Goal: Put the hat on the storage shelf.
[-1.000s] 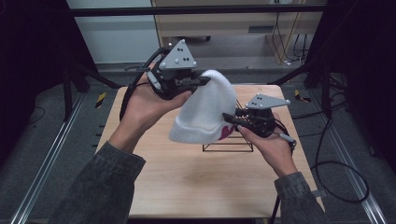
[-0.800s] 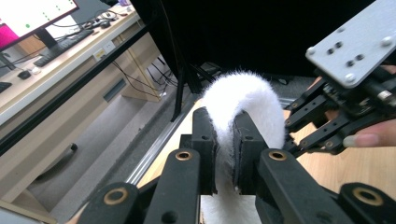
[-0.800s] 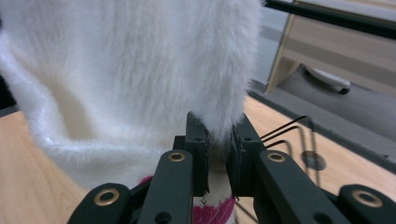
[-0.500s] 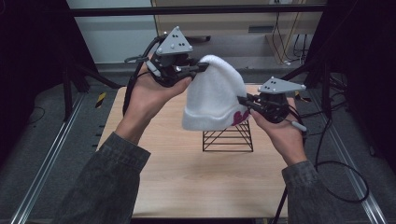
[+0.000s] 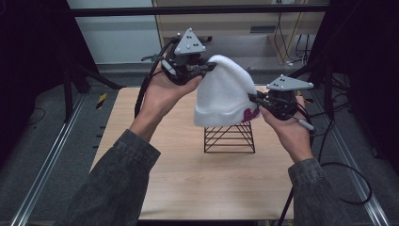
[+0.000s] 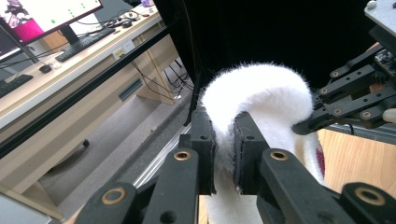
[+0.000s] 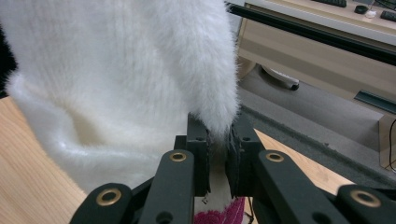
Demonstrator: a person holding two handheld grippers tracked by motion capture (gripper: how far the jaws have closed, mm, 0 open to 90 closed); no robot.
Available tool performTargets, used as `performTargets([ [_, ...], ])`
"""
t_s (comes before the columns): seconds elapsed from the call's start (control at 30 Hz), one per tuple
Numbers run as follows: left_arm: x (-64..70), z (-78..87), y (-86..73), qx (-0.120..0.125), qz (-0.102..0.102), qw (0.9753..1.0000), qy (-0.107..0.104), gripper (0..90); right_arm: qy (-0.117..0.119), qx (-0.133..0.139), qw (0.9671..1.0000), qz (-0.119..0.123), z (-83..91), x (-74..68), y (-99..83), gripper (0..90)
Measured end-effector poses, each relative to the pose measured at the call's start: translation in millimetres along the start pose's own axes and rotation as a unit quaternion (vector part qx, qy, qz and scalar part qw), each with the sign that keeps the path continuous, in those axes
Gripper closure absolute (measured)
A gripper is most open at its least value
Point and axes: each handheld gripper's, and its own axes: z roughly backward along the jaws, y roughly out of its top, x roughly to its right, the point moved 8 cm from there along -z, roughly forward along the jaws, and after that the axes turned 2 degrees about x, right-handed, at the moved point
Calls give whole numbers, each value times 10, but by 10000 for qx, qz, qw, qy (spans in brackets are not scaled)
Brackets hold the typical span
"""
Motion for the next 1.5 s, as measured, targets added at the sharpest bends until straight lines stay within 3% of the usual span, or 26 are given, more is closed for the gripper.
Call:
performTargets([
  [0.53, 24, -247, -26, 5, 33, 10000, 6, 810, -90, -75, 9998, -157, -67, 111, -163, 811],
  [0.87, -14, -271, -17, 68, 123, 9999, 53, 810, -89, -34, 9998, -153, -51, 119, -140, 811],
  [0.93, -10, -287, -22, 61, 150, 9999, -28, 808, -100, -46, 9999, -130, -56, 118, -142, 812],
  [1.5, -145, -423, -38, 133, 360, 9993, 11, 808, -215, -18, 9995, -231, -129, 260, -93, 811],
])
